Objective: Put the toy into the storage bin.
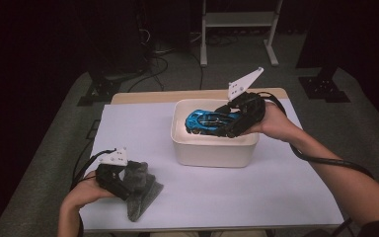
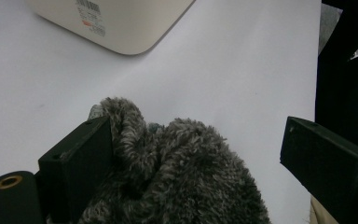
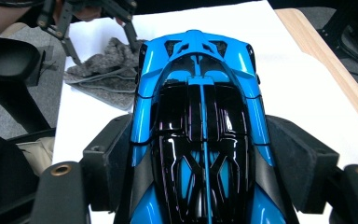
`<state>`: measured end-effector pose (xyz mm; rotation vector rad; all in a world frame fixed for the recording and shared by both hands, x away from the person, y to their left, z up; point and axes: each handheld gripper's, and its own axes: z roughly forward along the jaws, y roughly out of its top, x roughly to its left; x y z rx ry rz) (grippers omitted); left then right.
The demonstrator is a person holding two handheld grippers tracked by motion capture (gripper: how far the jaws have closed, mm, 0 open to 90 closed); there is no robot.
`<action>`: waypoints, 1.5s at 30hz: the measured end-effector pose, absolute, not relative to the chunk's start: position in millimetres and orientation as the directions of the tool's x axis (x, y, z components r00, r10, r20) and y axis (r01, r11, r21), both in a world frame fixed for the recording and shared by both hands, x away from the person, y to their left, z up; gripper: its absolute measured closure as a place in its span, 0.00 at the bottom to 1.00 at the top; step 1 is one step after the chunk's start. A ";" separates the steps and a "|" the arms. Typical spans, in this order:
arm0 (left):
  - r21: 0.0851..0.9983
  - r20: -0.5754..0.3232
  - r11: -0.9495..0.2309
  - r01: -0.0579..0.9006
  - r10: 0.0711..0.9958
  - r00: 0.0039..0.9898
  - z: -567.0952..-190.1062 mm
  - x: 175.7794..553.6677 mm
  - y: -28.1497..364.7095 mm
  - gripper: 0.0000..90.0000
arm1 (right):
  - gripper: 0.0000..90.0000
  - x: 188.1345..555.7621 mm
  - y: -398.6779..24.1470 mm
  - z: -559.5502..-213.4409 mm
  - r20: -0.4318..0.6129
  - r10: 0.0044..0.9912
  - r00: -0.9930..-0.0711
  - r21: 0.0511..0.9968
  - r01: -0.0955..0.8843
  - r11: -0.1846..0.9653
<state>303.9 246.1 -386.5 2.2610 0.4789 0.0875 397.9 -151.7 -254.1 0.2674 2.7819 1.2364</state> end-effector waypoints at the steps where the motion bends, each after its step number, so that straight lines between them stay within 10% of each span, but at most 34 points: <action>1: 0.733 -0.091 -0.604 0.313 0.369 0.925 -386.4 303.9 246.3 0.10 | 0.30 399.7 -151.9 -255.3 0.000 0.200 -0.980 0.742 0.134 0.657; 45: 0.743 -0.090 -0.588 0.320 0.386 0.918 -384.1 302.2 256.3 0.10 | 0.29 458.1 -116.0 -329.6 0.091 0.175 -0.980 0.629 0.193 0.753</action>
